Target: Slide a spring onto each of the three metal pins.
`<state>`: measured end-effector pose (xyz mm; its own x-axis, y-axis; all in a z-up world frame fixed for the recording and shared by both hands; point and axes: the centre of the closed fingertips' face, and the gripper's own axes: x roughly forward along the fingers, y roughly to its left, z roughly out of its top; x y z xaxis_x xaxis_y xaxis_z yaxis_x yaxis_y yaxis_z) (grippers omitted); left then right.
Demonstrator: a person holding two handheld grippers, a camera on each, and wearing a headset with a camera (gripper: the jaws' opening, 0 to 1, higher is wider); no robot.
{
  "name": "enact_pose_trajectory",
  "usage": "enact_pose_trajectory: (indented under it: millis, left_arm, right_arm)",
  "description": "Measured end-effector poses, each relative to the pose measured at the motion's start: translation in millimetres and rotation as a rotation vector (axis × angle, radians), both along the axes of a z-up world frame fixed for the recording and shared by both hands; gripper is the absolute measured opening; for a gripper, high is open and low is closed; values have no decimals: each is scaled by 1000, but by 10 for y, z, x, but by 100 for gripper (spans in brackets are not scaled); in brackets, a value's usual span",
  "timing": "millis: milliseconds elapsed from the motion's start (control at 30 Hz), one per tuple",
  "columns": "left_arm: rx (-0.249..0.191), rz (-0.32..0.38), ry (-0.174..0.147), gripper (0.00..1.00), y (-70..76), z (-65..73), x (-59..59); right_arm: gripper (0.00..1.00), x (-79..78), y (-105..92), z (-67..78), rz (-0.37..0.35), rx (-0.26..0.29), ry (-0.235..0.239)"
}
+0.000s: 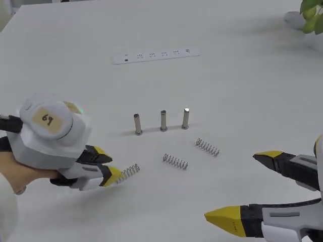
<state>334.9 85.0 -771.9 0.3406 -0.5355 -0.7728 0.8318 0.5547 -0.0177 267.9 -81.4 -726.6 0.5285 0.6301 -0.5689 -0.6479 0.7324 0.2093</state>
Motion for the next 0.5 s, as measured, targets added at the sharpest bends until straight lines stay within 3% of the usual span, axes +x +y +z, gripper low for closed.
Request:
enact_pose_trajectory:
  millis: [67, 200, 300, 500]
  left_arm:
    - [7, 2, 1, 11, 8, -13, -6]
    - [14, -1, 12, 18, 16, -58, -24]
    - [17, 0, 12, 13, 27, -110, -20]
    - [28, -9, 40, 14, 40, -223, -67]
  right_arm:
    - [92, -2, -1, -1, 0, 0, 0]
    - [92, -12, 0, -14, -1, 0, 4]
    - [92, -21, -4, -24, -3, -1, 9]
    - [90, -33, -12, -35, -4, -2, 16]
